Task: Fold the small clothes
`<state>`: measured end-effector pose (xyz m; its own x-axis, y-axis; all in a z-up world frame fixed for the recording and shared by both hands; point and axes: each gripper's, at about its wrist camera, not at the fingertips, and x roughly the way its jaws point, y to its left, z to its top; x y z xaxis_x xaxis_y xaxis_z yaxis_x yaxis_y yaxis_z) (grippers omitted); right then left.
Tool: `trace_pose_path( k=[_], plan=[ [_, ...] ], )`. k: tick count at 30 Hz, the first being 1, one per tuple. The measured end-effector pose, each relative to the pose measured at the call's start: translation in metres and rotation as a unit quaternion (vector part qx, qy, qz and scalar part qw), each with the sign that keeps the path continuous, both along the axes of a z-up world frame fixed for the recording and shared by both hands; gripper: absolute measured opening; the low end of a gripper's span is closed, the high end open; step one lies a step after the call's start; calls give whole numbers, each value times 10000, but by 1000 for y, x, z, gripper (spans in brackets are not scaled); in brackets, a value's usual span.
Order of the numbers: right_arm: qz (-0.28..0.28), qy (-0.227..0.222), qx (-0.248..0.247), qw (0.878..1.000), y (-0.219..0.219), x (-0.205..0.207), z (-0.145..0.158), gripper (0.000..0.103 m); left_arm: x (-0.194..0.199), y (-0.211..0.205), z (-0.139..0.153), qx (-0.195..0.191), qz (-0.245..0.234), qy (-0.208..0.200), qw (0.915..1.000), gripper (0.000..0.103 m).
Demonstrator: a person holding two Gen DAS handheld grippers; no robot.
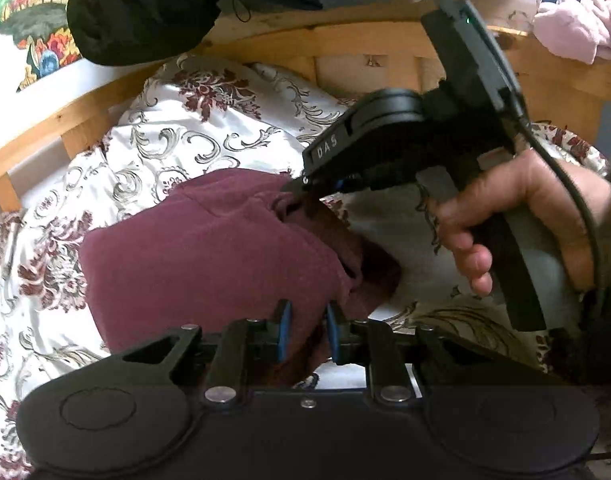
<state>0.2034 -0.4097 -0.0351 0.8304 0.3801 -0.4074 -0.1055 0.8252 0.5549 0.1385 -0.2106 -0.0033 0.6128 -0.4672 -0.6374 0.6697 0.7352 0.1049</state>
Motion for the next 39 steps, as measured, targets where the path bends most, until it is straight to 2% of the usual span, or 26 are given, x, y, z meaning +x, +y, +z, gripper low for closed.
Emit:
trace_pose_path(
  k=[4, 7, 11, 15, 16, 17, 18, 20, 23, 25, 28, 31, 32, 34, 36, 39],
  plan=[
    [43, -18, -25, 10000, 2, -2, 1, 7, 5, 5, -1, -196, 37, 191, 9996, 21],
    [155, 64, 174, 9997, -2, -6, 1, 9, 6, 8, -1, -258, 47, 259, 9993, 21],
    [276, 289, 550, 9977, -9, -13, -5, 27, 4, 12, -3, -254, -17, 223, 9994, 21],
    [453, 522, 657, 9954, -2, -16, -14, 33, 4, 15, -6, -364, 11, 277, 9990, 19],
    [432, 523, 622, 9958, 0, -17, -14, 32, 4, 16, -6, -367, 13, 267, 9990, 18],
    [381, 471, 578, 9965, 2, -18, -14, 15, 4, 16, -6, -371, 14, 261, 9990, 17],
    [319, 403, 485, 9975, 3, -21, -11, 6, 3, 16, -6, -383, 15, 252, 9989, 16],
    [212, 243, 271, 9991, 4, -28, -2, 6, 3, 15, -4, -436, 22, 268, 9987, 14],
    [192, -8, -455, 9988, 11, -47, 20, 6, 1, 11, -1, -553, -22, 284, 9981, 14],
    [187, -70, -764, 9969, 14, -55, 26, 6, -2, 6, -2, -553, -96, 320, 9979, 14],
    [128, 131, -669, 9976, 10, -53, 15, 6, -5, 2, -4, -506, -141, 362, 9980, 17],
    [57, 283, -536, 9981, 5, -44, 1, 6, -6, 6, 0, -645, -191, 481, 9966, 21],
    [45, 290, -573, 9979, 5, -42, -1, 6, -7, 9, 2, -726, -203, 522, 9958, 25],
    [54, 314, -646, 9974, 7, -38, -5, 6, -11, 15, 8, -845, -100, 510, 9951, 41],
    [65, 389, -641, 9972, 7, -36, -9, 7, -16, 22, 17, -897, 179, 304, 9953, 75],
    [21, 493, -526, 9974, 3, -34, -14, 9, -23, 35, 31, -1111, 506, -190, 9923, 97]
  ],
)
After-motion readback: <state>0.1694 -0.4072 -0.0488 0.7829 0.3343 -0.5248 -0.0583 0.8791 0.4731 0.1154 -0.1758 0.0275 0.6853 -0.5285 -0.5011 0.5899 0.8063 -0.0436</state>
